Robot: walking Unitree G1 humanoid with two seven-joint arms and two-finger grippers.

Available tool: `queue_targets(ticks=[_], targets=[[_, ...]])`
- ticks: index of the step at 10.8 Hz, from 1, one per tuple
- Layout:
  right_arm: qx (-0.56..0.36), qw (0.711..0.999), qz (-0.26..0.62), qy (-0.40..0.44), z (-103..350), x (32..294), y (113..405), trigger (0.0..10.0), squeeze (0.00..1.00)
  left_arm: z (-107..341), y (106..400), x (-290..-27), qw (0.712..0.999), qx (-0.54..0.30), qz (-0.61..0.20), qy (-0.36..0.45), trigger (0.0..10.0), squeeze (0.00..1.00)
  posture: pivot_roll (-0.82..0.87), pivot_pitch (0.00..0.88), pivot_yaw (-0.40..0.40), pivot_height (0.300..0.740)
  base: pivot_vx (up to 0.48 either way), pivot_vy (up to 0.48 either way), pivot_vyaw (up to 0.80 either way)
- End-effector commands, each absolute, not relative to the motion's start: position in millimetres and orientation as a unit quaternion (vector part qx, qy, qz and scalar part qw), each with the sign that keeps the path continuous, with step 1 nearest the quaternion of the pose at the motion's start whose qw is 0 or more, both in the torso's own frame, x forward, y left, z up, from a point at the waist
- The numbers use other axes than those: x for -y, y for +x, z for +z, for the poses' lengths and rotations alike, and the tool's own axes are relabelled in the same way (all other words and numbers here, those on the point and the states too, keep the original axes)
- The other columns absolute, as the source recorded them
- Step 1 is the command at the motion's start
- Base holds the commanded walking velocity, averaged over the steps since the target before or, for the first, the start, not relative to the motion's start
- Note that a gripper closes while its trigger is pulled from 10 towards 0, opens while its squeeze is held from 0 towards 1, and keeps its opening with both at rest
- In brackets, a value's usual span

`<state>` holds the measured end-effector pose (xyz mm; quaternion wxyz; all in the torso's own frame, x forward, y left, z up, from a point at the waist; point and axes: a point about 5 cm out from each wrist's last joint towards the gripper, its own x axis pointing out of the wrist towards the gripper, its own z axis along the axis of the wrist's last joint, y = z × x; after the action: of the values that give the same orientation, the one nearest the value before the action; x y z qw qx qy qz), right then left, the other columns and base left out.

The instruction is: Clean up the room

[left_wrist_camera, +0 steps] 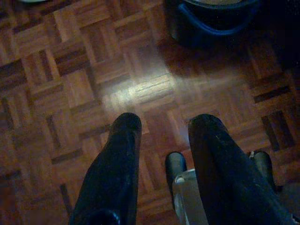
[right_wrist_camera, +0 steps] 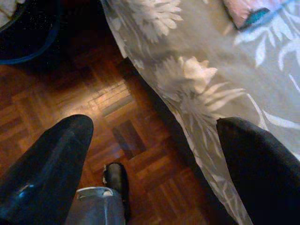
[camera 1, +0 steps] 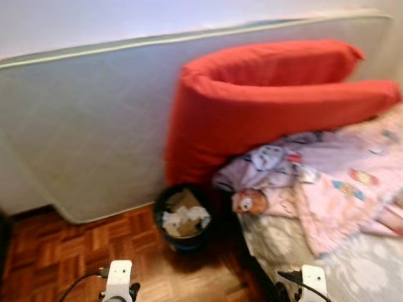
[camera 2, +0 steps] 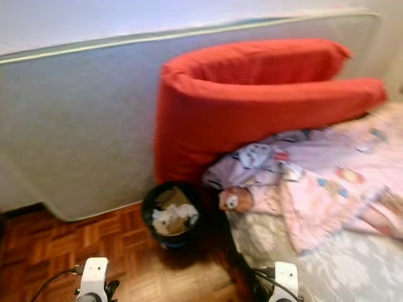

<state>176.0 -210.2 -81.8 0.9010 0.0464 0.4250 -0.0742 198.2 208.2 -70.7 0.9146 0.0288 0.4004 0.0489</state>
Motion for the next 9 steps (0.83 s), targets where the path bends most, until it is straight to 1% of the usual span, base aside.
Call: queue_targets(ticks=[1, 2, 4, 9], targets=[[-0.425, 0.9, -0.078, 0.049, -81.5, 210.3, 177.0, 10.0, 0.0, -71.2, 197.1, -209.9, 0.912, -0.406, 0.042, 0.045, 10.0, 0.0, 0.09, 0.016, -0.001, 0.74, 0.0, -0.472, -0.78], [-0.424, 0.901, -0.078, 0.05, -81.2, 209.8, 177.8, 10.0, 0.0, -70.8, 197.8, -210.0, 0.913, -0.404, 0.043, 0.044, 10.0, 0.0, 0.09, 0.014, 0.002, 0.74, 0.0, -0.48, -0.78], [-0.426, 0.9, -0.079, 0.053, -82.0, 207.6, 177.3, 10.0, 0.0, -70.8, 197.9, -210.3, 0.912, -0.405, 0.045, 0.038, 10.0, 0.0, 0.1, 0.001, 0.005, 0.74, 0.0, 0.0, -0.78], [-0.421, 0.901, -0.085, 0.058, -80.4, 206.6, 181.2, 10.0, 0.0, -68.0, 202.7, -211.9, 0.914, -0.4, 0.05, 0.036, 10.0, 0.0, 0.1, 0.0, 0.009, 0.74, 0.0, 0.0, -0.78]])
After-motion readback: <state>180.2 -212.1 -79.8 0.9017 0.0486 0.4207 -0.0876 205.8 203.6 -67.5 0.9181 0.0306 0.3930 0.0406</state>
